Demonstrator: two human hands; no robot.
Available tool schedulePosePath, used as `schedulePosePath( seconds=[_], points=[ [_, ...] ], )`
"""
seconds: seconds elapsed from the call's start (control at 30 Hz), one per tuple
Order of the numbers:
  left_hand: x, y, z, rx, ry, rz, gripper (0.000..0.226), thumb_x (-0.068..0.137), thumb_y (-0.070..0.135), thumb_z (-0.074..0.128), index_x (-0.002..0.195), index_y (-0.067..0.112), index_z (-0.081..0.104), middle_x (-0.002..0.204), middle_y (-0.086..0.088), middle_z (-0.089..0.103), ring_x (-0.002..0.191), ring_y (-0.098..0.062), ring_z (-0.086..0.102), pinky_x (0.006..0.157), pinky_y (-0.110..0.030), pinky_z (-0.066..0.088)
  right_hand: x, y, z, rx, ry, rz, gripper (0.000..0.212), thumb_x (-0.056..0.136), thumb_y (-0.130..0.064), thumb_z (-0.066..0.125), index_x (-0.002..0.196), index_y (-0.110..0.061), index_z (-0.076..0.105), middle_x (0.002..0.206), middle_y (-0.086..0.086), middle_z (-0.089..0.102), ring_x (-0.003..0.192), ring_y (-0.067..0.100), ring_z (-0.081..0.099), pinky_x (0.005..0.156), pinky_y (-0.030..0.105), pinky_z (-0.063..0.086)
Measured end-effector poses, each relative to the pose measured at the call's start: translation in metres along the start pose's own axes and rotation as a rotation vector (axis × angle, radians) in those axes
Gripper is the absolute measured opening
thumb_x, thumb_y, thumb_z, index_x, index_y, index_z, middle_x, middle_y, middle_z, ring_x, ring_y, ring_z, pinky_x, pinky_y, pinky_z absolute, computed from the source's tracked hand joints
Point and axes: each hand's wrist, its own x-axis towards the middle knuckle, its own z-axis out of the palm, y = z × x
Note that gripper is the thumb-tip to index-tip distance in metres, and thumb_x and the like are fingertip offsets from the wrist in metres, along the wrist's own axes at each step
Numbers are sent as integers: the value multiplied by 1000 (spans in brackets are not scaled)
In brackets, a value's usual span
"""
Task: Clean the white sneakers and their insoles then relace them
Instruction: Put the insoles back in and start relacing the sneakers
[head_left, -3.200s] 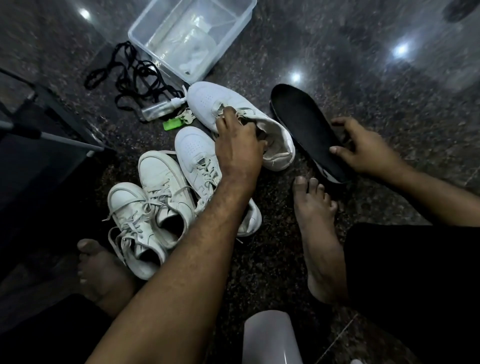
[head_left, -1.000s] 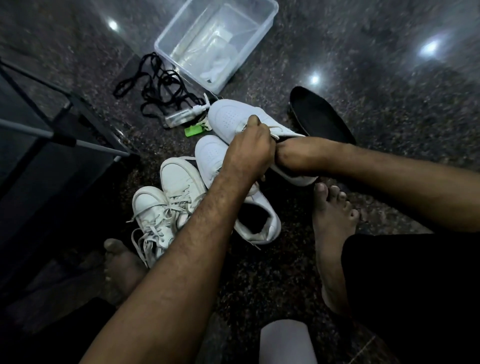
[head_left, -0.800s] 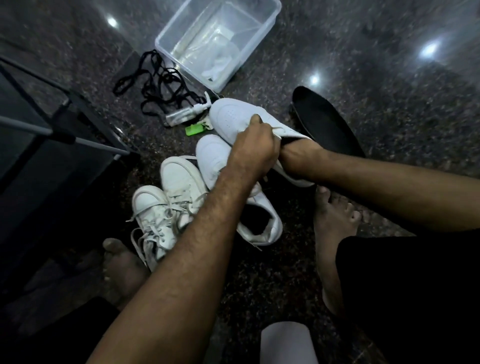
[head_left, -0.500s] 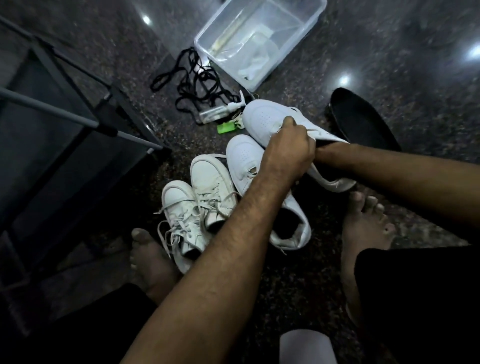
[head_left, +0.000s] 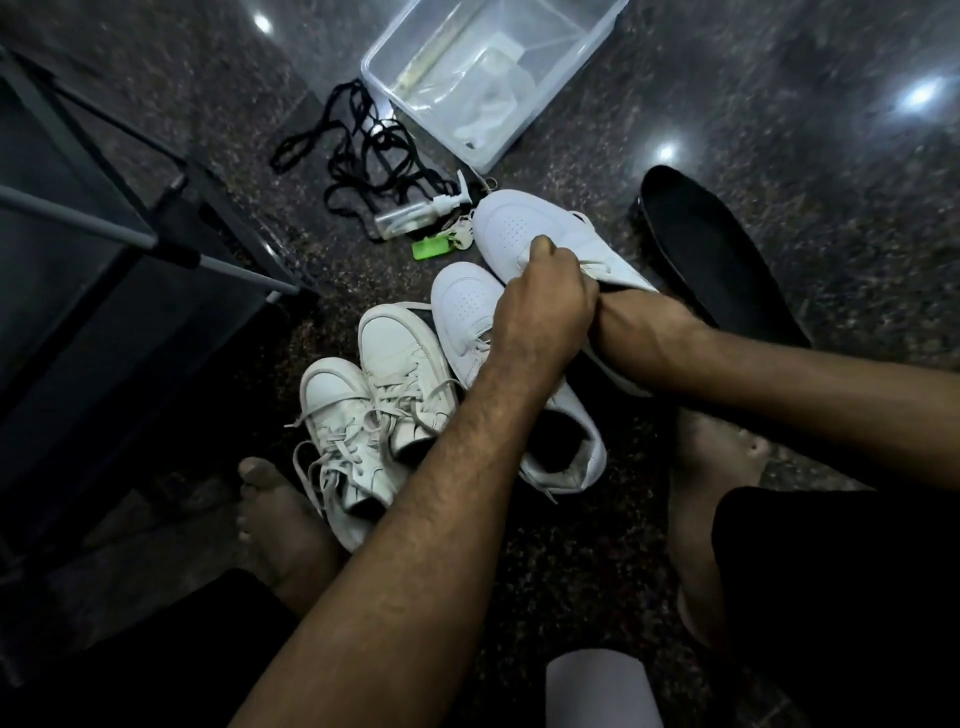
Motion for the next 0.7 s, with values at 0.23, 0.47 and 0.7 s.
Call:
schedulePosePath(
  seconds=[0.23,0.47,0.7],
  points=[
    [-4,-1,3,11,19,3,30,100,28,42,104,2,57,116,-14,47,89,-40,59,66,-41,34,-18,-16,-11,-39,-15,126,28,103,-16,36,121,-10,56,119,13,62,102,31,64,77,38,50],
    [-6,-3,6,18,35,36,29,101,29,43,105,3,57,116,-14,47,91,-40,59,67,-41,32,-41,-30,-19,-345,-87,92,36,100,-18,35,126,-13,58,130,12,45,108,27,51,74,35,36],
    [1,-5,5,-8,16,43,30,100,30,43,104,4,56,114,-14,46,90,-41,58,69,-43,37,-25,7,-14,-324,-3,7,28,84,-17,44,80,-11,71,75,8,62,51,27,61,42,22,13]
  ],
)
